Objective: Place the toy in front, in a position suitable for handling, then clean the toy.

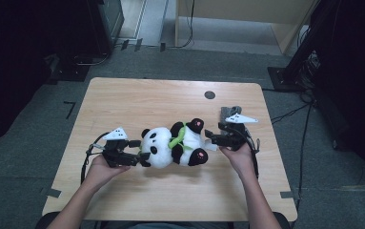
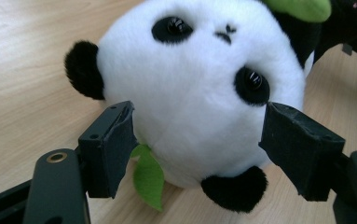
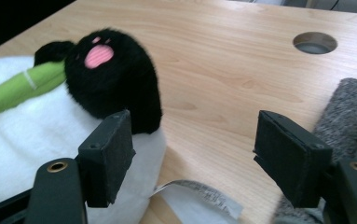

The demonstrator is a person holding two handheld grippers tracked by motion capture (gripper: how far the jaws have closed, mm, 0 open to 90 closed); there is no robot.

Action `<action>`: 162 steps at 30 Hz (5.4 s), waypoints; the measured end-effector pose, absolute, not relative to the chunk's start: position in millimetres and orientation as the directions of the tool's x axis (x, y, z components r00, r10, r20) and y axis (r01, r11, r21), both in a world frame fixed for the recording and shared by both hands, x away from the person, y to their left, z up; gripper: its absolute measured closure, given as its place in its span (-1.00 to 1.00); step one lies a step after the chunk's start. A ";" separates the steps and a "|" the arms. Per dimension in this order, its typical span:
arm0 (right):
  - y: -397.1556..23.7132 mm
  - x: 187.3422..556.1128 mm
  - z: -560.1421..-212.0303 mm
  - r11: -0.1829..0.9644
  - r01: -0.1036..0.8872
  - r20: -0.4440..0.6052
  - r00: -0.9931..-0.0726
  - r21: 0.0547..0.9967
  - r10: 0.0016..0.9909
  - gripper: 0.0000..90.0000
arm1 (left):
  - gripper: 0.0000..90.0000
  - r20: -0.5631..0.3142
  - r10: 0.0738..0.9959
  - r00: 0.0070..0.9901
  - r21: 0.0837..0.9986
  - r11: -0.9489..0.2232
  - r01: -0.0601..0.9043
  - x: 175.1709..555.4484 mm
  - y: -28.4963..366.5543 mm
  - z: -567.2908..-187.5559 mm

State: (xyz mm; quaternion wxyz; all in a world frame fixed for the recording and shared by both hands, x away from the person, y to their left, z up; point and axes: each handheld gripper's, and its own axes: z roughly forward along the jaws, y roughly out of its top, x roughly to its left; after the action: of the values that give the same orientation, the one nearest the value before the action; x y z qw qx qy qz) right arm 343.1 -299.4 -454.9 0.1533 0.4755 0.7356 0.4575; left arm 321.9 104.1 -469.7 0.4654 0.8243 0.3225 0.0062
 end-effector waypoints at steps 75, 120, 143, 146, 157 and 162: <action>-365.7 401.0 -472.7 0.070 0.727 0.186 -0.266 0.683 0.946 0.66 | -0.41 -0.329 0.508 0.796 0.748 -0.374 0.548 339.7 87.0 -489.7; -275.7 354.8 -350.2 0.209 0.576 0.207 -0.571 0.790 0.795 0.62 | -0.41 -0.340 0.514 0.788 0.762 -0.340 0.551 336.8 88.9 -493.1; -134.7 367.3 -397.3 0.458 0.536 0.211 -0.781 0.709 0.587 0.56 | -0.41 -0.300 0.543 0.785 0.781 -0.333 0.528 327.8 87.5 -494.5; -130.8 369.3 -409.5 0.479 0.515 0.154 -0.779 0.711 0.608 0.48 | -0.40 -0.324 0.548 0.771 0.774 -0.315 0.550 328.9 88.0 -495.8; -145.5 378.1 -413.6 0.454 0.551 0.175 -0.749 0.700 0.638 0.48 | -0.35 -0.334 0.552 0.764 0.766 -0.312 0.561 329.4 86.8 -494.6; -156.1 381.8 -413.0 0.452 0.563 0.145 -0.721 0.692 0.677 0.49 | -0.35 -0.334 0.549 0.766 0.767 -0.315 0.560 329.6 87.2 -494.7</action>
State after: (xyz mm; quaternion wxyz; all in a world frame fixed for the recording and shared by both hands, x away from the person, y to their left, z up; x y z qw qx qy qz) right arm 381.8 -156.1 -413.0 0.0761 0.3653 0.8487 0.3749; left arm 329.6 87.2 -494.7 0.4750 0.8109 0.3418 -0.0056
